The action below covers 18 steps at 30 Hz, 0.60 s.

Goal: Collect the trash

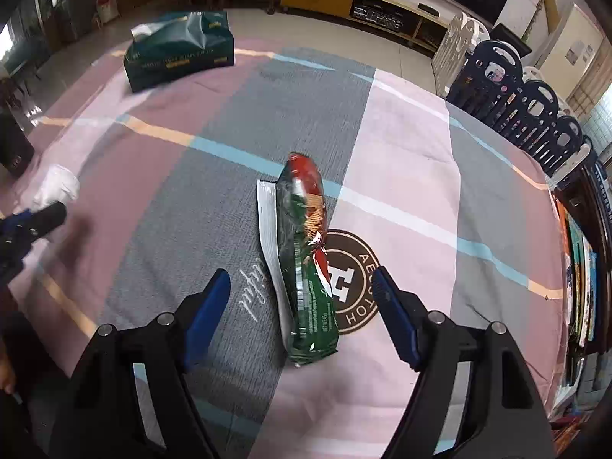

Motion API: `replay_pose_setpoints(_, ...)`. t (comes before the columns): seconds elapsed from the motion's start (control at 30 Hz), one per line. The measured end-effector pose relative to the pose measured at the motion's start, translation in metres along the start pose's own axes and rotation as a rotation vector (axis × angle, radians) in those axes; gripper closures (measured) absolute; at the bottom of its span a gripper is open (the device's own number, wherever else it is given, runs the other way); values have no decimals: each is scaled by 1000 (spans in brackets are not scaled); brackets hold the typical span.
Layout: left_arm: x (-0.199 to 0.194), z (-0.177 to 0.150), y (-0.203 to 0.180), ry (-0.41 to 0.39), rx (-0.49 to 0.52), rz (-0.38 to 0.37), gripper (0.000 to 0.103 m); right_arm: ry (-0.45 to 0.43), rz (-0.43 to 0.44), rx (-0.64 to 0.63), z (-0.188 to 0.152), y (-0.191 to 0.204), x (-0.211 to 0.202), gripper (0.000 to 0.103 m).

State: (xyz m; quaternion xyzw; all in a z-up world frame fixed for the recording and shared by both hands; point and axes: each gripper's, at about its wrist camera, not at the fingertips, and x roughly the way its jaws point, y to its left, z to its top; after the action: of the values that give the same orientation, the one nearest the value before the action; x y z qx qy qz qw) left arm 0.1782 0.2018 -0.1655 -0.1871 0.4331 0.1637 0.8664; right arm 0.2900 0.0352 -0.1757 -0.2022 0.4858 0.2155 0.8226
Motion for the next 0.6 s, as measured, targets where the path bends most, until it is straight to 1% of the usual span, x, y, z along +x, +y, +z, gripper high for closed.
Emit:
replay_pose_setpoints(0.03, 0, 0, 0, 1, -2, -1, 76, 10, 8, 13, -2, -3, 7, 28)
replay_pose_setpoints(0.1, 0, 0, 1, 3, -6, -3, 76, 40, 51, 90, -2, -12, 23, 28)
replay_pose_setpoints(0.13, 0, 0, 2, 3, -8, -5, 76, 45, 79, 132, -3, -17, 25, 28)
replay_pose_setpoints(0.17, 0, 0, 2, 4, -8, -6, 76, 34, 128, 180, -4, -23, 23, 28)
replay_pose_setpoints(0.23, 1, 0, 1, 7, -8, -8, 76, -16, 195, 248, -7, -34, 12, 28)
replay_pose_setpoints(0.27, 1, 0, 1, 8, -9, -8, 76, -51, 210, 283, -9, -43, 5, 28)
replay_pose_setpoints(0.33, 2, 1, 1, 10, -9, -11, 76, -78, 206, 342, -9, -57, 3, 28)
replay_pose_setpoints(0.4, 2, 1, 0, 8, -5, -10, 76, -42, 212, 387, -7, -66, 14, 28)
replay_pose_setpoints(0.47, 2, 1, 0, 7, -4, -9, 76, -6, 228, 383, -7, -64, 27, 28)
replay_pose_setpoints(0.53, 2, 1, 1, 9, -9, -11, 76, 9, 214, 338, -7, -53, 31, 29)
replay_pose_setpoints(0.57, 2, 1, 1, 11, -10, -12, 76, 10, 206, 317, -9, -47, 27, 31)
replay_pose_setpoints(0.6, 2, 1, 1, 12, -10, -13, 76, 12, 198, 295, -10, -42, 28, 42)
